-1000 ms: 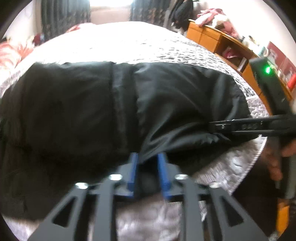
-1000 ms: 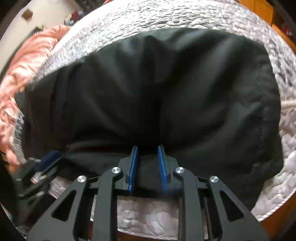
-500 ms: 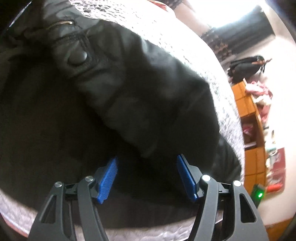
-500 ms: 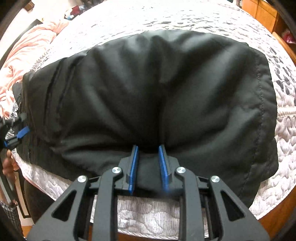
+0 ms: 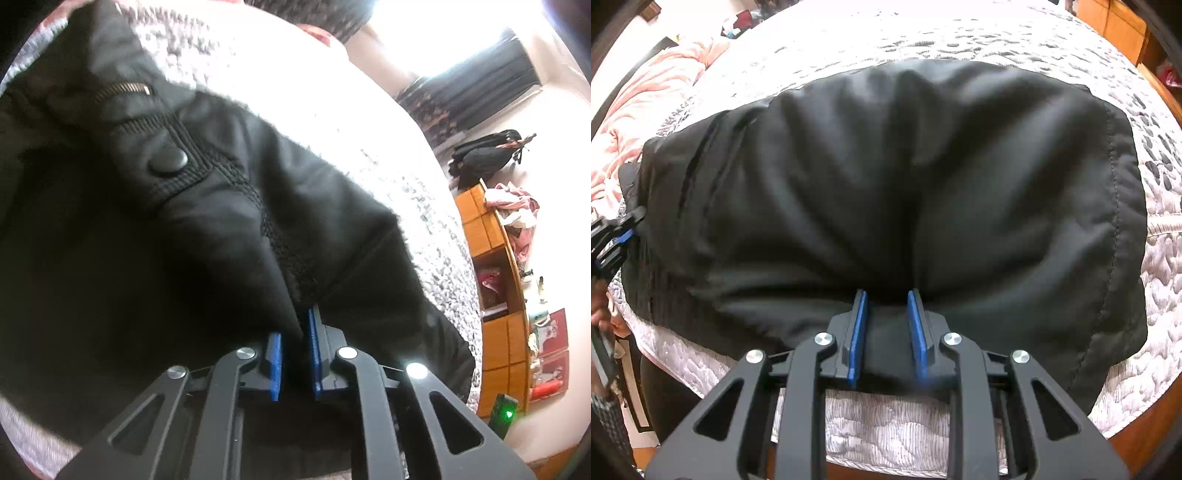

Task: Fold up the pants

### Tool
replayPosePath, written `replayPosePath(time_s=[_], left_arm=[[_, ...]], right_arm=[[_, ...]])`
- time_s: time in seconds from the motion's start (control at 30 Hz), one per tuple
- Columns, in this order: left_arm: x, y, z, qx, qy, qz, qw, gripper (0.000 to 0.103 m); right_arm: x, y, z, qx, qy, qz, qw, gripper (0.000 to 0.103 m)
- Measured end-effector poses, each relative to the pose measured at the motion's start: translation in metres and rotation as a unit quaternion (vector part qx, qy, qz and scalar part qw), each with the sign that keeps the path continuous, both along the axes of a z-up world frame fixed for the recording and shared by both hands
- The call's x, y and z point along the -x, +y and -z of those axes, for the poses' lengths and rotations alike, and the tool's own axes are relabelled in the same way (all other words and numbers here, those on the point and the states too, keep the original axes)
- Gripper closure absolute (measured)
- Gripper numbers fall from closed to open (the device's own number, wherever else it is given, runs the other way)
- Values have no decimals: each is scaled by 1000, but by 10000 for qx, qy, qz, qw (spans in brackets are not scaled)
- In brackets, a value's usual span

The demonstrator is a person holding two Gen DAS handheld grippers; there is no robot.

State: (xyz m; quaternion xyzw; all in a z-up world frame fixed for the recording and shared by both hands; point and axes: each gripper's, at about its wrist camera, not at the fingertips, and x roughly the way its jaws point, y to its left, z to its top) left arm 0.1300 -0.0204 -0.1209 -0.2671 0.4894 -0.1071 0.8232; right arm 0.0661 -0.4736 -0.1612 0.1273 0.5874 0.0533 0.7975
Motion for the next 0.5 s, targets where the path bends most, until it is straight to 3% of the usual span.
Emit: replayPosePath(time_s=[0.1,0.17,0.23,0.37,0.5], left_arm=[[33,-6,-23,-527,-535,-54,9972,92],[64,-19,-36,-931,-1010,-118,9905,92],[93,-28,-38,-1192,-1234,-124,9851,92],[117,-44,-10,-1570,-984,112,9826,91],[103,-41,29,-1471,-323,108,9885,91]], right_arm=[[-1,-1,0,-21,55,-16,10000,80],[-2,-2,-1,-10,94,-21,10000,80],[-2,-4,-2,83,122,-7,9999,80],[-1,-8,-2,206,138,49,9997,80],[0,-7,-2,324,143,49,9994,80]])
